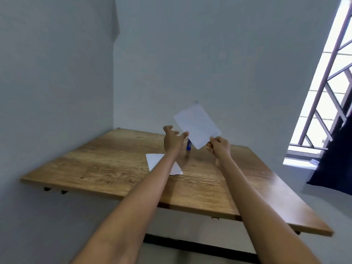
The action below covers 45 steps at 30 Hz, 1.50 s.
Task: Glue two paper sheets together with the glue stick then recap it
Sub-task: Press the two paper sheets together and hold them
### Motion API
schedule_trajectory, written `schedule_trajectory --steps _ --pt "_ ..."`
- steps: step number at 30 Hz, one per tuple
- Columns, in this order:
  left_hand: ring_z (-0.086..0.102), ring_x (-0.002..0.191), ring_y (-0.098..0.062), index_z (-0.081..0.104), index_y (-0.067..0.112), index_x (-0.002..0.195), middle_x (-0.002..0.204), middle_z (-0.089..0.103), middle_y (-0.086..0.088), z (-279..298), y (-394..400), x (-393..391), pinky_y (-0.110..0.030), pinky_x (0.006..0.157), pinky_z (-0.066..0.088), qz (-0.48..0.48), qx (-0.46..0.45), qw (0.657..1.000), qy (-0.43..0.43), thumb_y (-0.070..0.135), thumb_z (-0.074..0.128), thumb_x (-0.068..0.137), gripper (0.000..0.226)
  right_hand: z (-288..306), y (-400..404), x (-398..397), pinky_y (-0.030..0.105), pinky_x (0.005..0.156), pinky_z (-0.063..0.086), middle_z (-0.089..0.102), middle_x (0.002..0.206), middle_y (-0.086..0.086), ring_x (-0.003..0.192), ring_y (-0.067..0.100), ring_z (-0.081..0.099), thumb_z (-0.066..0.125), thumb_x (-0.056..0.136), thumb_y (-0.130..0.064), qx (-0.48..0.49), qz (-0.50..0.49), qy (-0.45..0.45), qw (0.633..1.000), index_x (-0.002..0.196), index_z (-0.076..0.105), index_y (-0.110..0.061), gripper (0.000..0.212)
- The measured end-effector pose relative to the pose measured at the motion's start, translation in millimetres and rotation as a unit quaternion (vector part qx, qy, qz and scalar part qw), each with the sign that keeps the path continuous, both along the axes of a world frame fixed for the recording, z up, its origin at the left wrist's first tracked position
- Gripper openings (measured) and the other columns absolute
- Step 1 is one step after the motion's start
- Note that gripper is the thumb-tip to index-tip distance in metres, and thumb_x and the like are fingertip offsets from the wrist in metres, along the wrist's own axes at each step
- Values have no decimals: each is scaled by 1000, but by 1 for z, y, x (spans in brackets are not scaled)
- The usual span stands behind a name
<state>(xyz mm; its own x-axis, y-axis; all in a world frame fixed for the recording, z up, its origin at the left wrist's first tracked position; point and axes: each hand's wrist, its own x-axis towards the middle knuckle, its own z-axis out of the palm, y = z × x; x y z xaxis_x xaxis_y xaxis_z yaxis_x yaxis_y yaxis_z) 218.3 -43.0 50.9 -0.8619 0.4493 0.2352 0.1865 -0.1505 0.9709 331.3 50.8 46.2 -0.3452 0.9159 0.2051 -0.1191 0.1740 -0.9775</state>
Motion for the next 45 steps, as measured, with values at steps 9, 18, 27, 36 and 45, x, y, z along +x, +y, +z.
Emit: schedule_trajectory --steps 9,18,27,36,45 --pt "34 137 -19 50 19 132 144 43 -2 35 -51 -63 -48 116 5 127 -196 866 442 39 63 84 53 40 -22 -41 27 54 27 40 65 -2 74 22 40 34 91 -3 258 26 -266 929 61 35 -20 34" --pt "30 49 -14 27 20 48 50 30 0 24 -60 -85 -28 51 18 -26 -188 941 280 22 66 80 50 40 -25 -67 28 69 39 60 100 3 88 17 54 47 93 -21 287 42 -262 921 117 57 -15 27" --pt "66 95 -32 67 0 90 100 68 -19 -12 -57 -76 -42 88 54 -54 -32 996 -66 16 69 84 17 -10 -25 -61 24 61 47 59 67 6 56 13 52 65 89 -17 49 152 -161 974 75 64 -5 18" --pt "66 85 -30 65 3 100 100 70 -12 -18 -70 -84 -39 78 56 48 -207 975 73 32 49 95 33 -15 -21 -53 20 46 42 54 67 7 54 14 49 56 93 -6 -10 161 -145 976 76 58 -8 17" --pt "55 117 -26 60 11 115 120 63 -9 -38 -70 -94 -37 98 45 14 -500 830 248 37 60 87 38 -29 -23 -55 21 46 49 57 74 4 59 13 52 48 97 -8 -44 216 -129 967 85 55 -9 15"
